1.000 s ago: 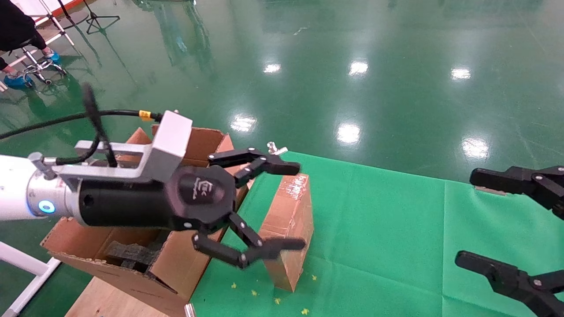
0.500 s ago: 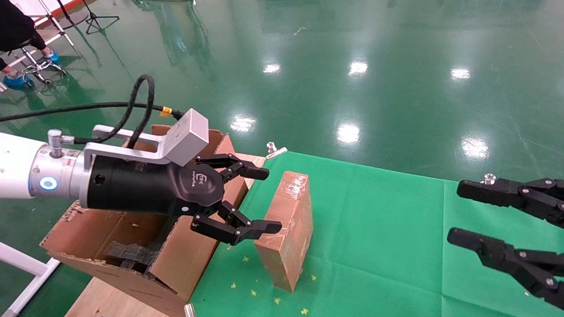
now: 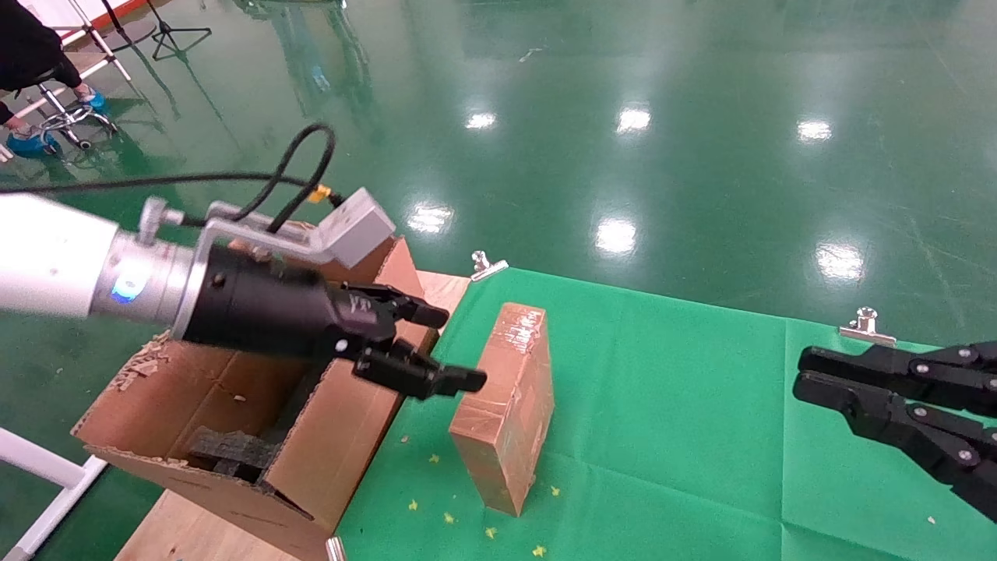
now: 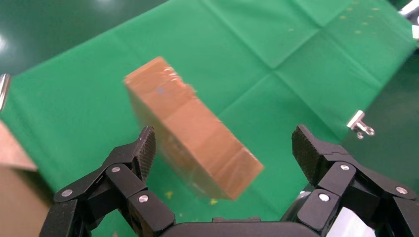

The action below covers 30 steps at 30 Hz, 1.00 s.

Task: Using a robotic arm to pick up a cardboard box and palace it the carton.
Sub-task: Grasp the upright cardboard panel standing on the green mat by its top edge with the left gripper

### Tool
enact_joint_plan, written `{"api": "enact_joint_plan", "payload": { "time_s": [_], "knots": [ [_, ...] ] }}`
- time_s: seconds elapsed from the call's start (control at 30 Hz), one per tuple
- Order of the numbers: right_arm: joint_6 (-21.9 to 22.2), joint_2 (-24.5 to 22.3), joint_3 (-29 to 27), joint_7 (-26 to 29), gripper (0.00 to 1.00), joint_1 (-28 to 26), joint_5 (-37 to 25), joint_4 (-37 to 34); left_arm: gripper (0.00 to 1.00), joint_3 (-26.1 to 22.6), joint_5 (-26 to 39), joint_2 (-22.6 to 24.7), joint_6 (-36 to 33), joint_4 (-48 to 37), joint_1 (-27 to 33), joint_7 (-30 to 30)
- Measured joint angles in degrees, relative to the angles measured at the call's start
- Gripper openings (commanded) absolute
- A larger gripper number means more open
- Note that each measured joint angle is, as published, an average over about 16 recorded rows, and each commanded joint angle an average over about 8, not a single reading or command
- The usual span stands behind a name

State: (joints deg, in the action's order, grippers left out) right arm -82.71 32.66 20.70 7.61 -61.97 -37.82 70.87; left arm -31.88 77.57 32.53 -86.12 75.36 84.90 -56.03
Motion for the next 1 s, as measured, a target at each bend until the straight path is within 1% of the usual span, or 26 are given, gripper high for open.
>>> {"api": "enact_joint_plan", "payload": {
  "time_s": [0.1,0.2,0.43,0.6,0.77,1.0],
  "knots": [
    [0.0,0.0,0.0,0.0,0.0,0.0,0.0,0.0,1.0,-1.77,3.37,1.67,-1.08,-0.14,2.87,-5.06],
    [0.01,0.0,0.0,0.0,0.0,0.01,0.0,-0.01,1.0,-2.99,5.66,2.98,-1.82,-0.28,4.86,-8.74],
    [0.02,-0.01,0.0,-0.01,0.0,0.01,0.01,-0.02,1.0,-5.25,8.71,5.4,-3.01,-0.65,7.43,-12.77],
    [0.02,-0.01,0.0,-0.01,0.0,0.01,0.01,-0.02,1.0,-8.13,11.06,7.82,-3.66,-2.04,9.53,-16.85],
    [0.02,-0.01,0.0,-0.01,0.0,0.01,0.01,-0.02,1.0,-12.83,13.68,11.51,-4.27,-4.73,12.89,-23.31],
    [0.02,-0.01,0.0,-0.01,0.0,0.01,0.02,-0.02,1.0,-20.87,16.38,17.44,-4.71,-9.87,18.25,-32.53]
  ]
}}
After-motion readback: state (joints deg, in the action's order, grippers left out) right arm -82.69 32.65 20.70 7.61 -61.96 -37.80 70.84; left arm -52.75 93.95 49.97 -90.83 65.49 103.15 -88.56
